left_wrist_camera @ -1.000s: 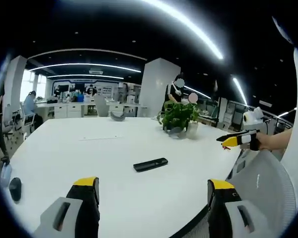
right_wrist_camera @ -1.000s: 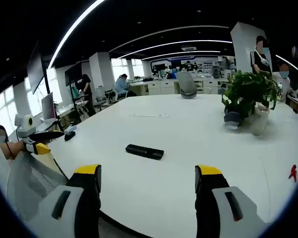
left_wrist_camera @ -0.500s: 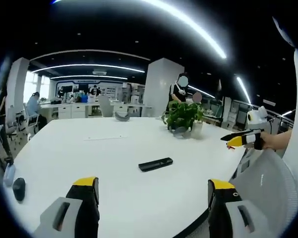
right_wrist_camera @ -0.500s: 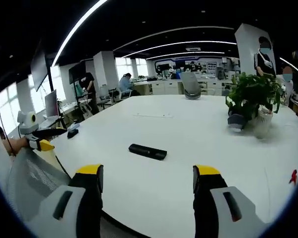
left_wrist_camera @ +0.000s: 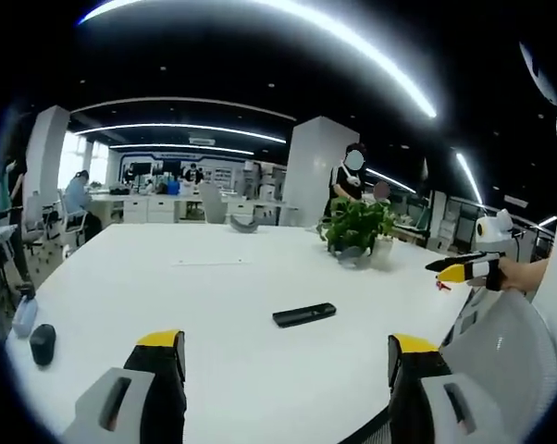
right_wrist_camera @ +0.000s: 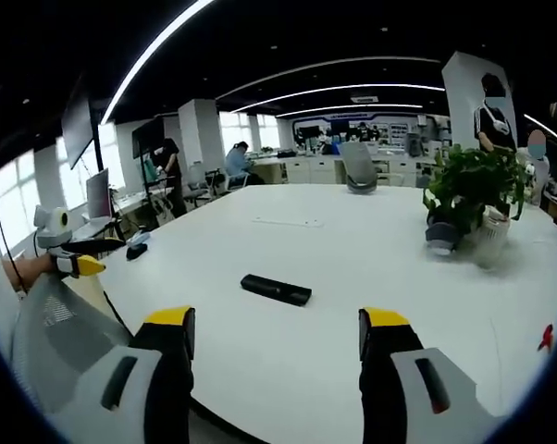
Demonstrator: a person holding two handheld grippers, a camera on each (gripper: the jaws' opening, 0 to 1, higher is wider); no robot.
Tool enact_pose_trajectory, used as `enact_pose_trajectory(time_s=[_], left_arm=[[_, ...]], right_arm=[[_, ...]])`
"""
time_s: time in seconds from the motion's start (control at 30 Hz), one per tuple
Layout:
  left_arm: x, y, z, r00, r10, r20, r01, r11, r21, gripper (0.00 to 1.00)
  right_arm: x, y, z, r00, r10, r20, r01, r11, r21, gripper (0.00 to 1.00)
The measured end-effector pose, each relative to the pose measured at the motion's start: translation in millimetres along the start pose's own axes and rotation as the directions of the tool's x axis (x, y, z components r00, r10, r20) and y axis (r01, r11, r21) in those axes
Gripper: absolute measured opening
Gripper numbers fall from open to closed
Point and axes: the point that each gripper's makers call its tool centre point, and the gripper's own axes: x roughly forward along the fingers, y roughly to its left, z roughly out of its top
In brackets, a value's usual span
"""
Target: Press the specified remote control buttons in sequence, fully releasing each button before pressing the next.
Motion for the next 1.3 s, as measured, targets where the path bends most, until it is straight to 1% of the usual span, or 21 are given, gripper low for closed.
enact_pose_trajectory(time_s=[0.07,0.2,0.3,0.4,0.47,0.6,0.77,0.87,0.93,1.0,1.03,1.13,1.27,1.3], left_arm=[[0.4,-4.4,1.2,1.0,-0.009,-0.002,0.009,1.0,-0.001,0.95],[1.1,-10.6,-1.3,0.999,-0.023,-0.025,0.023,1.0,0.013,0.94],[1.5,-14.2,-3.1,0.999,-0.036,-0.04,0.037,0.999,0.015,0.94],[4.5,-17.4,-6.3,0.996,-0.057,-0.067,0.058,0.998,0.015,0.94],[3.5,-18.0,-6.9,0.996,-0.058,-0.07,0.059,0.998,0.017,0.94],[2.5,-15.3,-2.6,0.998,-0.047,-0.049,0.047,0.999,-0.001,0.94],[2.5,-15.4,-1.2,0.998,-0.047,-0.045,0.047,0.999,-0.009,0.94],[2.9,-16.6,-2.0,0.997,-0.052,-0.051,0.051,0.999,-0.013,0.94],[2.7,-16.4,-0.9,0.998,-0.052,-0.044,0.05,0.998,-0.032,0.94],[2.0,-15.3,4.1,0.998,-0.054,-0.012,0.053,0.995,-0.087,0.95],[1.7,-14.4,4.4,0.998,-0.054,-0.01,0.053,0.994,-0.093,0.95],[2.4,-16.1,4.7,0.998,-0.061,-0.01,0.06,0.994,-0.095,0.96],[5.4,-20.4,4.9,0.996,-0.078,-0.031,0.076,0.995,-0.066,0.97],[6.6,-20.5,6.4,0.996,-0.086,-0.031,0.083,0.993,-0.08,0.98]], right_arm=[[-2.6,-3.9,2.1,0.999,-0.03,0.011,0.03,1.0,0.005,0.74],[-5.8,-9.8,7.8,0.997,-0.063,0.04,0.062,0.998,0.017,0.74],[-6.5,-12.8,9.2,0.996,-0.072,0.046,0.071,0.997,0.034,0.73],[-5.3,-11.6,9.0,0.998,-0.052,0.047,0.049,0.996,0.07,0.73],[-4.9,-11.1,8.6,0.998,-0.053,0.041,0.05,0.997,0.063,0.72],[-4.2,-10.6,7.2,0.998,-0.058,0.025,0.057,0.998,0.039,0.72],[-4.3,-11.7,6.9,0.998,-0.058,0.024,0.057,0.997,0.047,0.72],[-4.8,-12.7,7.2,0.998,-0.06,0.028,0.058,0.997,0.055,0.72],[-5.0,-13.3,7.3,0.998,-0.062,0.028,0.06,0.997,0.057,0.71],[-5.1,-13.8,7.0,0.998,-0.064,0.027,0.062,0.996,0.059,0.71],[-5.2,-14.7,7.0,0.997,-0.066,0.028,0.064,0.996,0.058,0.71],[-5.0,-15.1,6.4,0.997,-0.066,0.026,0.065,0.996,0.062,0.71],[-4.9,-15.9,6.2,0.997,-0.066,0.026,0.064,0.996,0.065,0.7],[-4.9,-16.0,6.3,0.997,-0.067,0.026,0.065,0.996,0.064,0.7]])
